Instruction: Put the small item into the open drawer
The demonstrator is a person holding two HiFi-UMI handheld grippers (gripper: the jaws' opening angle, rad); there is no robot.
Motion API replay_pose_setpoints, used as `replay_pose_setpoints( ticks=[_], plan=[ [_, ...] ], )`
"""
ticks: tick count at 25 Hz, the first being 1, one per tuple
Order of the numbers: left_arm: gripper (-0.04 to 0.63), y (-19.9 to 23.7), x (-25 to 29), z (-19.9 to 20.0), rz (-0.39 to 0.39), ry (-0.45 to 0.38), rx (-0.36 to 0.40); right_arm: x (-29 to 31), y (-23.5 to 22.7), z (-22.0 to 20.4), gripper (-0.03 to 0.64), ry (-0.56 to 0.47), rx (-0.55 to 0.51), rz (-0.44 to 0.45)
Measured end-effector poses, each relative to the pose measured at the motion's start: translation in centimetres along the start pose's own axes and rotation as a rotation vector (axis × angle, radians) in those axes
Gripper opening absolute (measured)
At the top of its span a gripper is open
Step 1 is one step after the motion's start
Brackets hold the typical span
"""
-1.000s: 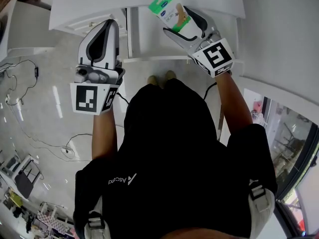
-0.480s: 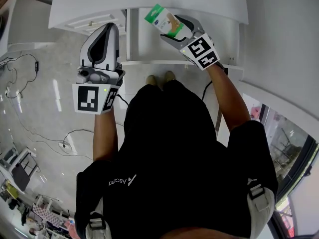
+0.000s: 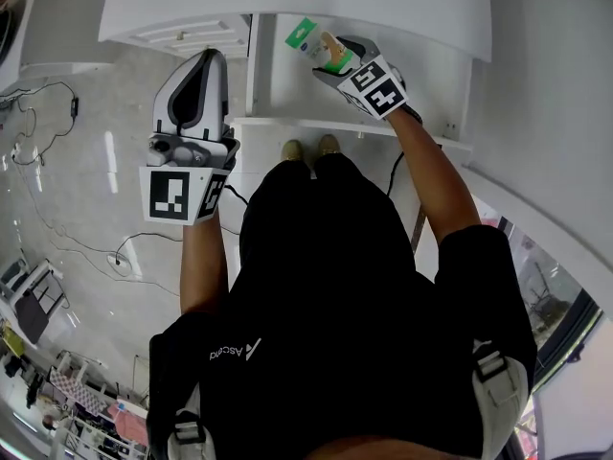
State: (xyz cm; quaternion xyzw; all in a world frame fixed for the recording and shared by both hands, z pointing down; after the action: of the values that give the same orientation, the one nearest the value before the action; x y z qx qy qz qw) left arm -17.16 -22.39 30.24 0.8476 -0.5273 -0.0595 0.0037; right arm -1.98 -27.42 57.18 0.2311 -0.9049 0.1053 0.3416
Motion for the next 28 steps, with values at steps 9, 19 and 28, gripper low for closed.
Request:
replay_pose_setpoints(
  ticks=[9,19,28],
  plan=[
    [-0.002,1.6,-0.5,-1.2,0.056,0.042,0.01,4.2,-1.8,-3.9,0.35,0.16,0.104,-0.018],
    [-0.002,2.5,-0.9,-1.8,0.09,0.077,0.014,6.9,-2.6,-5.8,0.351,0.244,0.134,-0.028],
    [-0.002,3.0,-1.7,-2.1,0.1,0.095,0.017,7.5,-3.0,-6.2,0.354,0.251,0.132,-0.053]
  ],
)
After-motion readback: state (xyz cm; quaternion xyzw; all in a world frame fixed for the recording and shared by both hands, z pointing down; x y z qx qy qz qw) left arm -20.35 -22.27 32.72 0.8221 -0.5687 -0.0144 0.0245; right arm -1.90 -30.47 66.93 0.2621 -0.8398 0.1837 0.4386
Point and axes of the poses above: the fingertips, and each gripper's own axes: x forward along the fingers, y to its left, z out of its top, the point moved 2 cm from there along -x, backward along the fingers, and after that the axes turned 2 degrees about -y, right-handed, at the moved point
